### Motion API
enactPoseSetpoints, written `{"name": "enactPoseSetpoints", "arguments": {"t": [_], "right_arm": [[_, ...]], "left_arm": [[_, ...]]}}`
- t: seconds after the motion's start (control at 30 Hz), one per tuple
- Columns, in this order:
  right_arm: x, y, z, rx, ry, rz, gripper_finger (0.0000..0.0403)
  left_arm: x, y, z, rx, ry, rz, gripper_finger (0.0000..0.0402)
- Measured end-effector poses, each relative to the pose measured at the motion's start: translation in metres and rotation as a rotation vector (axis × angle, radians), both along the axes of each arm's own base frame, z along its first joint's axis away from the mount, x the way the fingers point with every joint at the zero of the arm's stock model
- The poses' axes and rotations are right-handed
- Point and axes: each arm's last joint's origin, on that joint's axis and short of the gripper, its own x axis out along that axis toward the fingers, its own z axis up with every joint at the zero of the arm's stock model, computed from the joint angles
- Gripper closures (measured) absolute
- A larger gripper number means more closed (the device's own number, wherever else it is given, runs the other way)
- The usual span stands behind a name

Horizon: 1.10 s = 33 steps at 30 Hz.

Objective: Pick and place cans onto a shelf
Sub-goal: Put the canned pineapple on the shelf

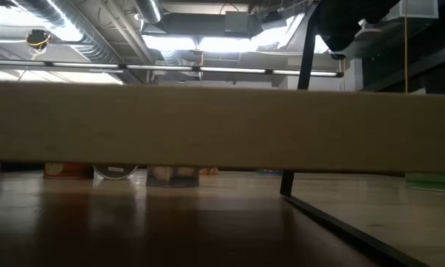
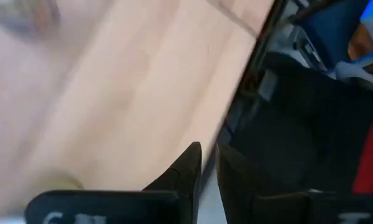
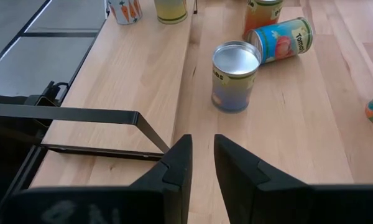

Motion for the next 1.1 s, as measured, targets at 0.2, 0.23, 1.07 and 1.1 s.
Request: {"name": "enactPoseSetpoints", "arguments": {"t": [0.2, 0.23, 1.07, 1.1], "right_arm": [[0.0, 0.0, 0.0, -0.004, -0.002, 0.003, 0.0331], [0.0, 0.0, 0.0, -0.004, -0.001, 0.003, 0.0331], [0.0, 0.0, 0.0, -0.002, -0.001, 0.001, 0.0331], [0.0, 0.0, 0.0, -0.002, -0.001, 0.001, 0.0331]], "left_arm": [[0.022, 0.036, 0.0, 0.156, -0.044, -0.076, 0.036], [0.025, 0.042, -0.001, 0.179, -0.041, -0.087, 0.036], [0.013, 0.136, -0.016, 0.402, 0.442, -0.097, 0.0259], [0.011, 0.137, -0.016, 0.408, 0.467, -0.1, 0.0258]]}}
